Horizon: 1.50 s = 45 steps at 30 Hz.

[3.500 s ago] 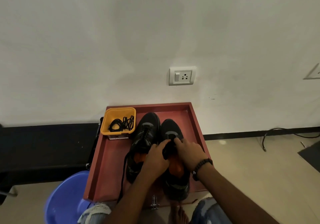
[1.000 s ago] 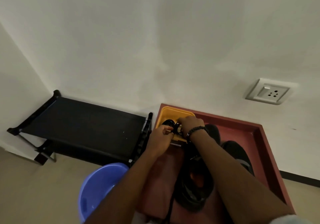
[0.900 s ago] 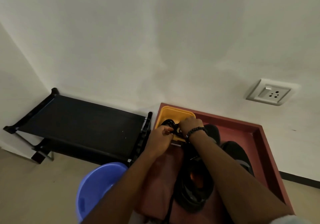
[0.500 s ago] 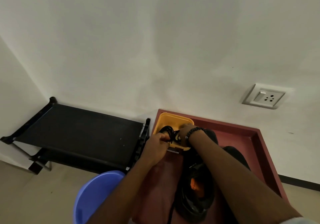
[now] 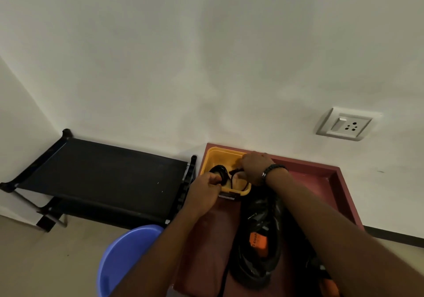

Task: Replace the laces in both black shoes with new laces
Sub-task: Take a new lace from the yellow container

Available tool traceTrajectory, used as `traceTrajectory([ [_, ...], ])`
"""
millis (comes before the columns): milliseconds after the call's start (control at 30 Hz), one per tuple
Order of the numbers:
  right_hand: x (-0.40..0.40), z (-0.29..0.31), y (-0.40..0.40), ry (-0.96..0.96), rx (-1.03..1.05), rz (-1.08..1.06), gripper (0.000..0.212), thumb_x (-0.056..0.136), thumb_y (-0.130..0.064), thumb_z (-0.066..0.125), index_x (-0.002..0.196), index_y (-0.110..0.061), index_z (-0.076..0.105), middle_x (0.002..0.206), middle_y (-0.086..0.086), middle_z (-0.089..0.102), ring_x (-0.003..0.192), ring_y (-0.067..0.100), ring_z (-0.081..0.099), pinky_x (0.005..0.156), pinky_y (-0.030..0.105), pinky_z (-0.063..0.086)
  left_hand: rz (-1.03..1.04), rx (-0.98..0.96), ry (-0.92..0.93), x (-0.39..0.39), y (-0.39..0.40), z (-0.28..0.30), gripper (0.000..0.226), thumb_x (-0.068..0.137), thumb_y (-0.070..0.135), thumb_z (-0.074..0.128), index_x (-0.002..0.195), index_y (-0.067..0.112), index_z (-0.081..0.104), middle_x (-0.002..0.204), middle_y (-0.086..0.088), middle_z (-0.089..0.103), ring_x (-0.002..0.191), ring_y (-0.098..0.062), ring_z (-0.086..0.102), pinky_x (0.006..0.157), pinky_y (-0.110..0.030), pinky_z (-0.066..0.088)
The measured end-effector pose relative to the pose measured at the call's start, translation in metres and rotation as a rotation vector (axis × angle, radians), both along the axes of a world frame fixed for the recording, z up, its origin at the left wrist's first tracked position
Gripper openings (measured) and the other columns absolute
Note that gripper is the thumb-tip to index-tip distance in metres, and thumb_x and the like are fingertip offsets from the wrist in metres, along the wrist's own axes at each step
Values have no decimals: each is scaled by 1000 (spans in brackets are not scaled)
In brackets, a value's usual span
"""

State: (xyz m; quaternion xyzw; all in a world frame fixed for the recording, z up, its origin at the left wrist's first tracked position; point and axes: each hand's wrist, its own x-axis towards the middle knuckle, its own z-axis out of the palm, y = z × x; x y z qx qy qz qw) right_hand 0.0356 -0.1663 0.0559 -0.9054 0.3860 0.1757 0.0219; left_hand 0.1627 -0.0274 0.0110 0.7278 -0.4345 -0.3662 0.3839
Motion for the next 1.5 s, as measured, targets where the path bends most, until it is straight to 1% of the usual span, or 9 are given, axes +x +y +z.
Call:
traceTrajectory([
  [233, -53, 96, 31, -1001, 673, -318, 36, 101, -44, 50, 84, -13, 61, 81, 6, 68, 83, 32, 60, 86, 40, 49, 1, -216, 352, -28, -12, 91, 35, 95, 19, 63, 129, 20, 56, 119, 2, 65, 106, -17, 66, 85, -34, 55],
  [367, -81, 151, 59, -1181, 770, -324, 33, 101, -41, 50, 87, -13, 60, 74, -1, 59, 81, 16, 62, 85, 28, 53, -119, -247, 562, -53, -12, 159, 20, 101, 21, 55, 117, 16, 65, 107, -10, 73, 94, -21, 72, 72, -29, 54],
  [500, -117, 185, 76, -1337, 688, -432, 38, 101, -42, 48, 99, -9, 66, 74, 0, 60, 80, 16, 64, 84, 28, 55, -229, -279, 336, -75, -3, 204, 22, 97, 30, 61, 105, 13, 71, 94, -10, 73, 84, -16, 69, 69, -25, 51],
  [733, -180, 207, 108, -1492, 518, -643, 32, 102, -35, 50, 99, -10, 69, 89, 5, 71, 87, 19, 70, 79, 27, 51, -314, -272, -314, -94, 22, 245, 16, 93, 38, 66, 80, 28, 67, 74, 6, 69, 68, -4, 65, 62, -15, 46],
  [933, -223, 202, 123, -1504, 425, -830, 31, 104, -31, 46, 99, -13, 71, 89, 6, 69, 76, 18, 64, 72, 30, 51, -204, -257, -527, -85, 48, 275, 35, 102, 44, 46, 94, 23, 73, 71, 5, 67, 67, -6, 63, 58, -18, 39],
  [1100, -231, 183, 132, -1100, 83, -760, 32, 98, -38, 56, 123, -18, 62, 123, 4, 62, 107, 21, 60, 90, 32, 45, -251, -203, -562, -85, 57, 286, 41, 102, 44, 46, 88, 19, 75, 84, 2, 68, 71, -12, 62, 64, -22, 42],
  [1200, -202, 191, 151, -1166, 321, -526, 49, 94, -46, 60, 137, -26, 51, 128, -5, 57, 111, 10, 59, 90, 25, 45, -373, -190, -569, -106, 53, 285, 29, 99, 43, 53, 90, 21, 69, 85, 0, 68, 68, -9, 61, 59, -19, 40],
  [1333, -168, 202, 170, -1187, 504, -310, 35, 93, -41, 65, 124, -26, 62, 109, -8, 70, 97, 4, 66, 88, 20, 50, -378, -203, -421, -133, 43, 288, 29, 88, 39, 71, 103, 19, 57, 77, -6, 68, 66, -17, 59, 60, -28, 41],
  [1500, -191, 200, 157, -1347, 462, -466, 28, 98, -36, 57, 101, -14, 74, 74, -2, 62, 67, 13, 60, 78, 34, 57, -401, -175, -498, -105, 37, 307, 40, 83, 40, 78, 107, 17, 55, 80, -4, 61, 67, -13, 53, 59, -27, 39],
])
